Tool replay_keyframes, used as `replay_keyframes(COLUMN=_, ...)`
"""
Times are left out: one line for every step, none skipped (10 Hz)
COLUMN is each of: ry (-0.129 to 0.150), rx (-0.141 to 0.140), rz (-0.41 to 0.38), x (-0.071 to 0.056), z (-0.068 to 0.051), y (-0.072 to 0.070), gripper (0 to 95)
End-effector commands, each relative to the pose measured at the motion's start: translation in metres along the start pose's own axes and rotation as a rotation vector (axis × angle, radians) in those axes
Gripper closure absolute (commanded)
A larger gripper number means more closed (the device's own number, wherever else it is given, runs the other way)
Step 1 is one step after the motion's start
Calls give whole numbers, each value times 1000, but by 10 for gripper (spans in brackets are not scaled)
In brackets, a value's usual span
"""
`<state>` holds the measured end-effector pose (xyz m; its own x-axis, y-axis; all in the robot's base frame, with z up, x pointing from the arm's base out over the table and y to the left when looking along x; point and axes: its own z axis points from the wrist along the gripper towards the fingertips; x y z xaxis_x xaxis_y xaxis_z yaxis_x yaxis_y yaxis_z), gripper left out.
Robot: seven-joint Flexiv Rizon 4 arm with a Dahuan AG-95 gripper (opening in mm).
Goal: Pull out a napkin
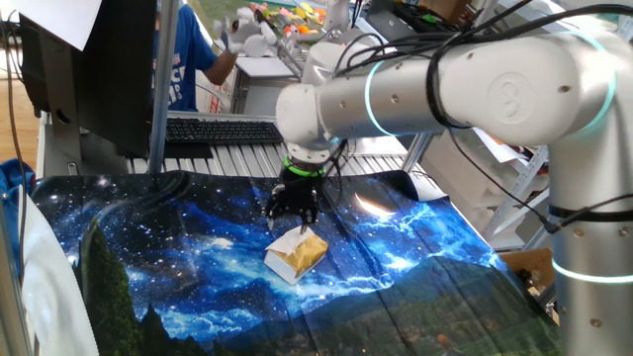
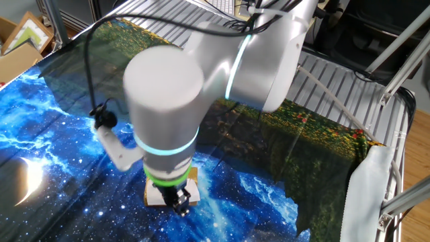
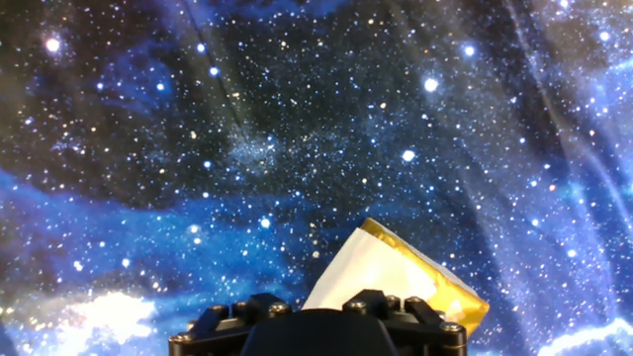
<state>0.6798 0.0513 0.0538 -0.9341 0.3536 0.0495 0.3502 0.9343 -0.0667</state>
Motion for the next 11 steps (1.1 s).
replay_keyframes(ry=-13, rx=-7, rz=24, x=4, z=-1, y=-3, gripper=380)
replay_keyframes(ry=-19, rx=-10, rz=54, x=4, z=-1, y=-3, gripper=380)
replay_keyframes(ry=-18, rx=-10, rz=62, x=4, z=-1, y=-3, gripper=380)
replay_keyframes(ry=-18, rx=-10, rz=73, x=3, z=0, y=-3, gripper=380)
replay_keyframes(ry=-24, rx=-2, rz=80, x=3, z=2, y=-2, gripper=380)
replay_keyframes(ry=-35, rx=26, rz=82, x=2, z=4, y=0, gripper=380)
replay_keyframes(ry=-36, rx=27, rz=81, x=2, z=5, y=0, gripper=380)
replay_keyframes(ry=-32, rx=23, rz=82, x=2, z=6, y=0, gripper=380)
replay_keyframes(ry=-32, rx=22, rz=81, x=1, z=7, y=1, gripper=380)
replay_keyframes(ry=-32, rx=24, rz=82, x=1, z=9, y=1, gripper=380)
replay_keyframes(ry=-32, rx=23, rz=83, x=0, z=11, y=2, gripper=380)
